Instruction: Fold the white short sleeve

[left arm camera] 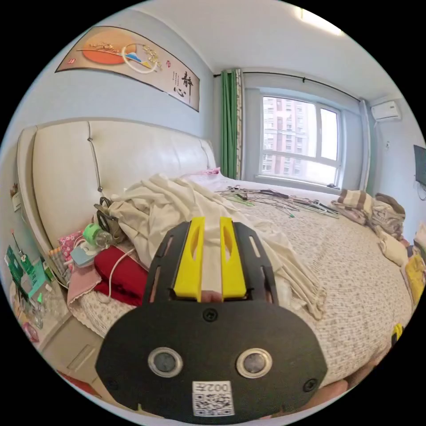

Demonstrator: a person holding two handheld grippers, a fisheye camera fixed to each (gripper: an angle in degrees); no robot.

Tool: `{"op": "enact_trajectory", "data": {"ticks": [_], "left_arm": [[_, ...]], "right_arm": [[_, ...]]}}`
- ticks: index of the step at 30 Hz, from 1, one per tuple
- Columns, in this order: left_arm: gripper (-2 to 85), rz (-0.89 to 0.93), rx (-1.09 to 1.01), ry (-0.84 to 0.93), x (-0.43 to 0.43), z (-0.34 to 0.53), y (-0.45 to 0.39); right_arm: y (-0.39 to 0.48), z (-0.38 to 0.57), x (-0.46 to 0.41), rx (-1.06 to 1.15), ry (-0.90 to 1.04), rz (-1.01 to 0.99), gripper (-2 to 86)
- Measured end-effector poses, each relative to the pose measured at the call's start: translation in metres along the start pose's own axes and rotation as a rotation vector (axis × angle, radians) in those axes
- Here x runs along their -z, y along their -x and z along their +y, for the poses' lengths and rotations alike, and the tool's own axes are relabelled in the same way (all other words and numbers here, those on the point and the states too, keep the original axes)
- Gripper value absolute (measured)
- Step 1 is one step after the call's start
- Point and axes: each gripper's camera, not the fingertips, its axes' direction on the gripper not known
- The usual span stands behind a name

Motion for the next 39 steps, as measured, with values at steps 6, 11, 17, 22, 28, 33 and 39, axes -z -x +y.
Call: {"op": "enact_trajectory", "data": {"ticks": [6,11,17,22,28,33,39], "left_arm": [[1.8,-0.046,0.162,0.209,-0.08,-0.047,0.022],[-0.8,0.27,0.071,0.118,-0.021,-0.038,-0.056],[-0.9,0.54,-0.166,0.073,0.111,0.037,-0.145],[-0.9,1.048,-0.177,0.237,0.174,0.1,-0.181],[-0.9,1.46,-0.312,0.476,0.254,0.177,-0.25],[-0.9,1.62,-0.496,0.578,0.295,0.211,-0.258],[-0.9,1.288,-0.728,0.585,0.305,0.232,-0.228]], "right_arm": [[0.012,0.01,0.009,0.083,-0.026,0.013,-0.3],[0.008,0.014,0.01,0.077,-0.027,0.022,-0.8],[-0.006,0.019,0.013,0.059,-0.029,0.017,-0.9],[-0.039,0.016,0.019,-0.074,-0.008,0.015,-0.9],[-0.111,0.009,0.055,-0.199,0.043,0.077,-0.8],[-0.153,0.023,0.098,-0.177,0.091,0.024,-0.7],[-0.151,0.041,0.11,-0.187,0.186,-0.147,0.3]]}}
